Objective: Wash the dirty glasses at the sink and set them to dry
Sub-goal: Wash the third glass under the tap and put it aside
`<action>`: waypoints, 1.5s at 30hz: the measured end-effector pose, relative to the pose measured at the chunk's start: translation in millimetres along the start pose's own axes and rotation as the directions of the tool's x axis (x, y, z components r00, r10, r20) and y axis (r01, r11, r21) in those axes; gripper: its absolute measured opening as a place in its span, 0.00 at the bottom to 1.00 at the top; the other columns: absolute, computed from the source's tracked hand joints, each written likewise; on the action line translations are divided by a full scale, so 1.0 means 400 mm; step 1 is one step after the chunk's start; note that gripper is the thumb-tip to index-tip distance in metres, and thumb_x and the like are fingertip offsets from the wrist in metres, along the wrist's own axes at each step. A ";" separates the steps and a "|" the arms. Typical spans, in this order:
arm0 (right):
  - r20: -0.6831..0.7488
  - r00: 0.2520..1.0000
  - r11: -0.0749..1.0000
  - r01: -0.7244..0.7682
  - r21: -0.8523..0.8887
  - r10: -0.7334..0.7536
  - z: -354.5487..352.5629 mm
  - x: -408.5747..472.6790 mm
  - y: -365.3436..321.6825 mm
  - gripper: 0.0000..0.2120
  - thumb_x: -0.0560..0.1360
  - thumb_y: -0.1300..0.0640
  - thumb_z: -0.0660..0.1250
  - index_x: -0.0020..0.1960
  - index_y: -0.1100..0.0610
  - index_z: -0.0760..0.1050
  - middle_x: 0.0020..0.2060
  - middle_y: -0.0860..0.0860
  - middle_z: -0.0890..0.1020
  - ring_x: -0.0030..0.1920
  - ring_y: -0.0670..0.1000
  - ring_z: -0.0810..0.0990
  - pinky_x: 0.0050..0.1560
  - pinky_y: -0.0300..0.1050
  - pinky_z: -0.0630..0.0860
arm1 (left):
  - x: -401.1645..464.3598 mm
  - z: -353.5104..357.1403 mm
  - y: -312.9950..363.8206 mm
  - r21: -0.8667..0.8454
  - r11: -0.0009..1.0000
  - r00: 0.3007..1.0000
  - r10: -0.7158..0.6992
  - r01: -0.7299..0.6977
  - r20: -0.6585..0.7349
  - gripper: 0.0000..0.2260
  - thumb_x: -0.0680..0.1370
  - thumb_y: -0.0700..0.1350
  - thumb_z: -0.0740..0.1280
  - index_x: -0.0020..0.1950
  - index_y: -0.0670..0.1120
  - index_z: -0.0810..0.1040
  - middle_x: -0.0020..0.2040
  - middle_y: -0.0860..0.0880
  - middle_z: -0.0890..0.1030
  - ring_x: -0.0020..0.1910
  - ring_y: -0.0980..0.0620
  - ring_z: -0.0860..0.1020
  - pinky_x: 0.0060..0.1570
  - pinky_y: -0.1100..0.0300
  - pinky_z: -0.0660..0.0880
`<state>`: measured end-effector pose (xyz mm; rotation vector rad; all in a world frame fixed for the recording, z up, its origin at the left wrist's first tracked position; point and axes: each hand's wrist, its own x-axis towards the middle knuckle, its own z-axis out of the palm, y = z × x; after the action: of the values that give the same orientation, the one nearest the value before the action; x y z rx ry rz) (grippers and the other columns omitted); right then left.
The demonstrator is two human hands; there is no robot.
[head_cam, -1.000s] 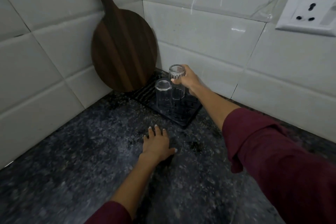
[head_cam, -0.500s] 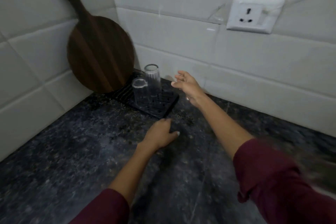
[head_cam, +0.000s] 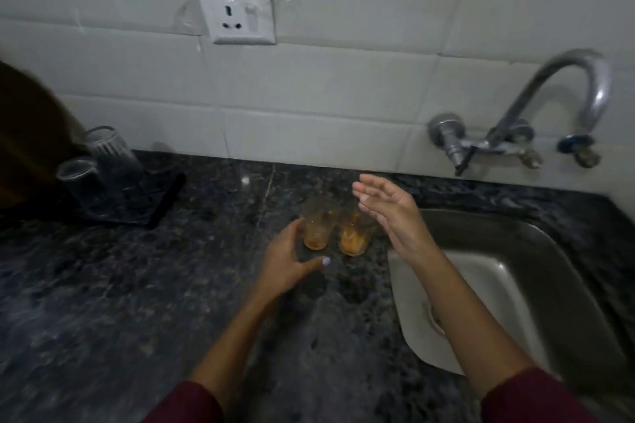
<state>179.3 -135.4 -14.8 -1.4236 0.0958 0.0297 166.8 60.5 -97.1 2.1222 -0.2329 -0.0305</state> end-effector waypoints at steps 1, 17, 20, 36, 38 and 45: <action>-0.033 0.999 1.000 -0.008 0.006 0.008 -0.035 -0.013 0.004 0.14 0.75 0.68 0.63 0.59 0.59 0.73 0.57 0.58 0.79 0.60 0.54 0.78 0.57 0.41 0.74 | -0.003 0.024 0.009 0.047 0.999 0.989 0.016 -0.009 -0.149 0.32 0.66 0.51 0.78 0.66 0.43 0.72 0.60 0.45 0.77 0.59 0.47 0.75 0.56 0.56 0.71; 0.062 0.997 0.996 -0.042 -0.080 0.047 -0.279 -0.067 0.003 0.12 0.75 0.68 0.62 0.58 0.59 0.73 0.54 0.58 0.79 0.57 0.54 0.77 0.56 0.42 0.74 | 0.102 0.137 0.051 -0.209 0.929 0.871 -0.361 0.305 -0.334 0.39 0.68 0.44 0.78 0.74 0.40 0.62 0.68 0.42 0.73 0.67 0.42 0.71 0.63 0.51 0.69; 0.060 0.997 0.996 -0.044 -0.081 0.049 -0.329 -0.079 0.001 0.12 0.76 0.68 0.62 0.58 0.59 0.73 0.54 0.58 0.80 0.58 0.55 0.78 0.57 0.44 0.74 | 0.084 0.139 0.055 -0.185 0.936 0.832 -0.351 0.299 -0.430 0.31 0.66 0.45 0.79 0.65 0.40 0.72 0.59 0.42 0.79 0.60 0.42 0.76 0.57 0.50 0.72; -0.257 0.937 0.545 -0.091 -0.834 -0.237 -0.406 0.137 -0.124 0.21 0.76 0.49 0.62 0.61 0.63 0.68 0.53 0.61 0.79 0.54 0.62 0.78 0.47 0.50 0.73 | 0.109 0.173 0.408 -0.276 0.959 0.997 0.056 -0.068 -0.052 0.29 0.54 0.50 0.80 0.54 0.52 0.79 0.43 0.57 0.85 0.44 0.59 0.82 0.47 0.65 0.77; -0.259 0.932 0.461 -0.119 -0.880 -0.255 -0.392 0.171 -0.136 0.20 0.76 0.51 0.63 0.61 0.64 0.68 0.53 0.61 0.80 0.53 0.62 0.79 0.47 0.51 0.73 | 0.132 0.244 0.411 -0.280 0.959 0.998 0.057 -0.046 0.032 0.31 0.54 0.50 0.81 0.55 0.51 0.79 0.46 0.54 0.84 0.46 0.58 0.82 0.48 0.64 0.77; -0.192 0.913 0.162 -0.142 -0.977 -0.360 -0.372 0.198 -0.128 0.15 0.77 0.67 0.53 0.62 0.64 0.70 0.53 0.63 0.80 0.53 0.63 0.79 0.45 0.52 0.74 | 0.154 0.358 0.354 -0.257 0.966 0.987 0.031 0.011 0.157 0.26 0.62 0.40 0.81 0.58 0.47 0.77 0.46 0.55 0.80 0.42 0.65 0.78 0.41 0.75 0.74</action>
<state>255.0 -293.0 7.5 -2.8277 0.3566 -0.4217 189.0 -143.6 -49.9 1.8604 -0.3176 -0.2150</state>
